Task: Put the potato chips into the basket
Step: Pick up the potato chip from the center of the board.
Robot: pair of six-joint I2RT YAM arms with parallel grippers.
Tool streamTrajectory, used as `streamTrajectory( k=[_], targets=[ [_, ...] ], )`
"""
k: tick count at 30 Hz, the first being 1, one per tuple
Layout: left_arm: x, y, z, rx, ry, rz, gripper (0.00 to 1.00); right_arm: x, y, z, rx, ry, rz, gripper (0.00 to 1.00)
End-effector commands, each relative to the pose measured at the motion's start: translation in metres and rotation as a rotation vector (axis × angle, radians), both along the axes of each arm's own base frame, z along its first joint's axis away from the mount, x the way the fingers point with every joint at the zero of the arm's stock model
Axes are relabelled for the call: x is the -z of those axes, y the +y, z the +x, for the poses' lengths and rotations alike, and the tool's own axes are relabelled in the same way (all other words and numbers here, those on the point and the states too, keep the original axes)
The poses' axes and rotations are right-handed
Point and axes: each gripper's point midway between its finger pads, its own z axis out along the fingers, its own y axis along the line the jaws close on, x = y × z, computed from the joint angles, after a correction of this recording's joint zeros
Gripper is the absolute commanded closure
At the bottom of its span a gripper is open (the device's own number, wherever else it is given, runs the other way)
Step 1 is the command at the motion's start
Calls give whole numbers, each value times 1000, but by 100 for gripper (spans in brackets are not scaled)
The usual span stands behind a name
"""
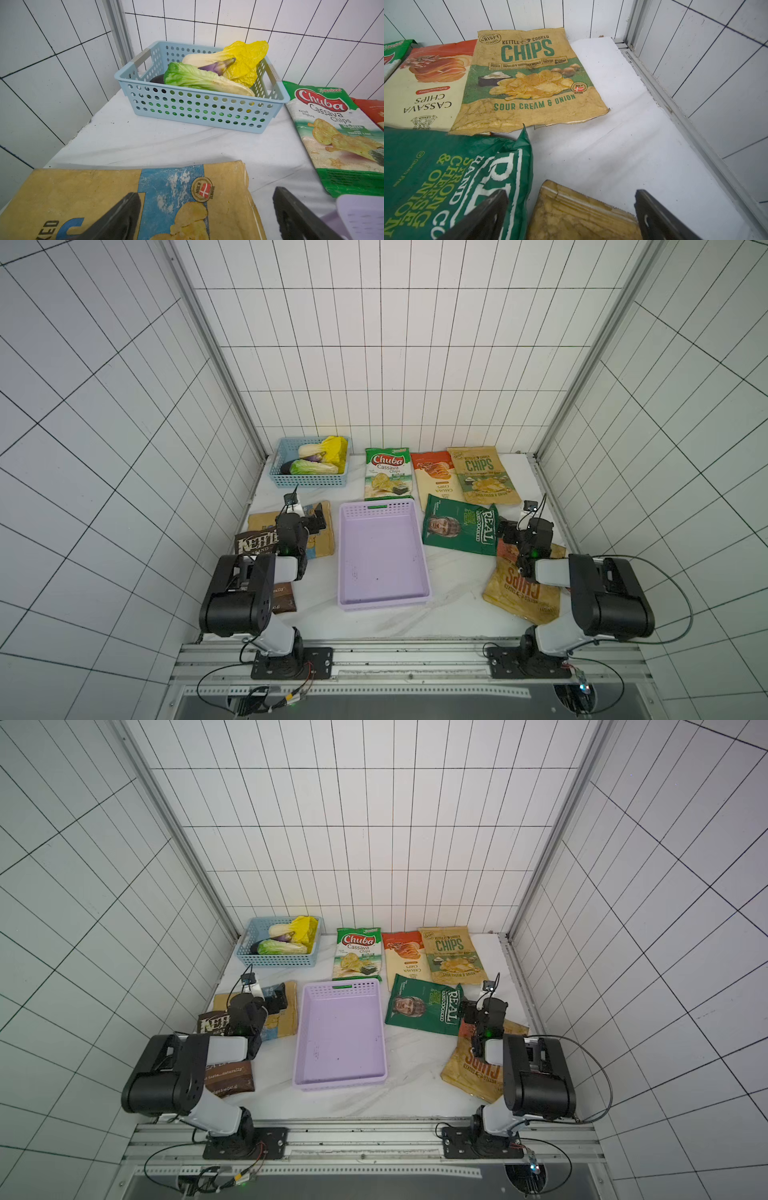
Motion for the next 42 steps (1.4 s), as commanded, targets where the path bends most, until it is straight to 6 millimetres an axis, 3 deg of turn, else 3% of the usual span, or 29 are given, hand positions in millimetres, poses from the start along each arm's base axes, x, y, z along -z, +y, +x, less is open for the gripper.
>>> streamTrajectory(
  k=[1, 36, 42],
  targets=[
    [-4, -2, 1, 8, -9, -6, 2, -12, -3, 9, 7, -30, 9, 1],
    [-3, -1, 0, 8, -10, -6, 2, -12, -4, 9, 8, -29, 7, 1],
    [-32, -21, -5, 126, 4, -11, 2, -11, -3, 9, 7, -27, 15, 1]
  ],
)
